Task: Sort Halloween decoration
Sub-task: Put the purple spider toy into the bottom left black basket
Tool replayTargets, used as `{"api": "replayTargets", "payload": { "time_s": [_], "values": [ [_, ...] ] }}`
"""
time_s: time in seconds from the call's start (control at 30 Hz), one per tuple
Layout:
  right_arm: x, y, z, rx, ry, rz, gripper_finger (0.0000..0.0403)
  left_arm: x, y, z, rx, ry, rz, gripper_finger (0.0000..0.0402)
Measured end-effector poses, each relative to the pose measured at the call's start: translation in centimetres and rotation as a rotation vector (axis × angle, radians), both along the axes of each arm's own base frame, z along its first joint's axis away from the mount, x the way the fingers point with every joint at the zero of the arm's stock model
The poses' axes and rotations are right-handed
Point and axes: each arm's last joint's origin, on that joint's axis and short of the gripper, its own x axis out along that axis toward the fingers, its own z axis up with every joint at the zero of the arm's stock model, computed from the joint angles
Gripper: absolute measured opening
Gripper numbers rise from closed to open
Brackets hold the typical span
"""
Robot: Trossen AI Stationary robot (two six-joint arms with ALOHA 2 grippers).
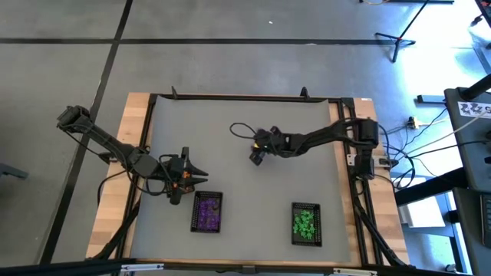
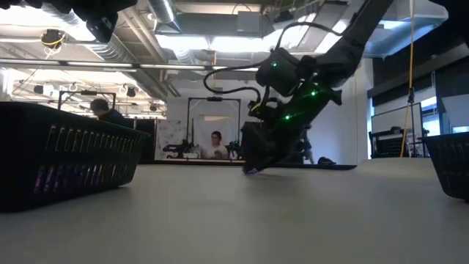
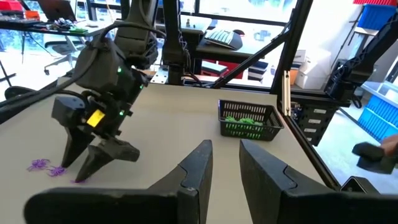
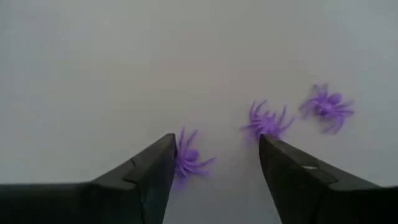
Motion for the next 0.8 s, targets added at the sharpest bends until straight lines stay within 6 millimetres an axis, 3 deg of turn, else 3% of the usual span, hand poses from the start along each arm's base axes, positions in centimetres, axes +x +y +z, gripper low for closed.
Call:
{"api": "replayTargets", "payload": {
  "time_s": [0.13,0.23,0.53,0.8],
  "values": [
    [0.2,-0.1,-0.9,0.042,0.005,0.005,0.0223,0.0,0.0,0.0,0.0,0.0,0.0,0.0075],
    [0.1,0.0,-1.1,0.066,0.017,0.007,0.0194,0.0,0.0,0.0,0.0,0.0,0.0,0.0075],
    [0.2,0.2,-1.1,0.099,0.027,0.076,0.0014,0.0,0.0,0.0,0.0,0.0,0.0,0.0075],
    [0.0,1.2,0.5,0.102,0.0,0.138,0.0003,0.0,0.0,0.0,0.0,0.0,0.0,0.0075]
  ]
}}
